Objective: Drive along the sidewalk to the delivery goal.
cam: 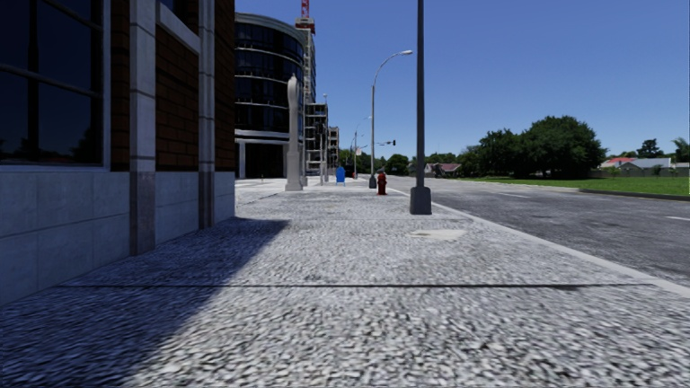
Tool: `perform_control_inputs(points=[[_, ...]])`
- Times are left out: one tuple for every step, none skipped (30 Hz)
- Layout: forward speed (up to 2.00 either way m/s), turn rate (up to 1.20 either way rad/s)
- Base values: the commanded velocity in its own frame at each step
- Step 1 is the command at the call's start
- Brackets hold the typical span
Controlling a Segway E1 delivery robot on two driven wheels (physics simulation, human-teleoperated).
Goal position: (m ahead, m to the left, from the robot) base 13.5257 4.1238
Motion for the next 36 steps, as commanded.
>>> perform_control_inputs(points=[[2.0, 0.0], [2.0, 0.0], [2.0, 0.0], [2.0, 0.0], [2.0, 0.0], [2.0, 0.0], [2.0, 0.0], [2.0, 0.0], [2.0, 0.0], [2.0, 0.0], [2.0, 0.0], [2.0, 0.0], [2.0, 0.0], [2.0, 0.0], [2.0, 0.0], [2.0, 0.0], [2.0, 0.0], [2.0, 0.0], [2.0, 0.0], [2.0, 0.0], [2.0, 0.0], [2.0, 0.0], [2.0, 0.0], [2.0, 0.0], [2.0, 0.0], [2.0, 0.0], [2.0, 0.0], [2.0, 0.0], [2.0, 0.0], [2.0, 0.0], [2.0, 0.0], [2.0, 0.0], [2.0, 0.0], [2.0, 0.0], [2.0, 0.0], [2.0, 0.0]])
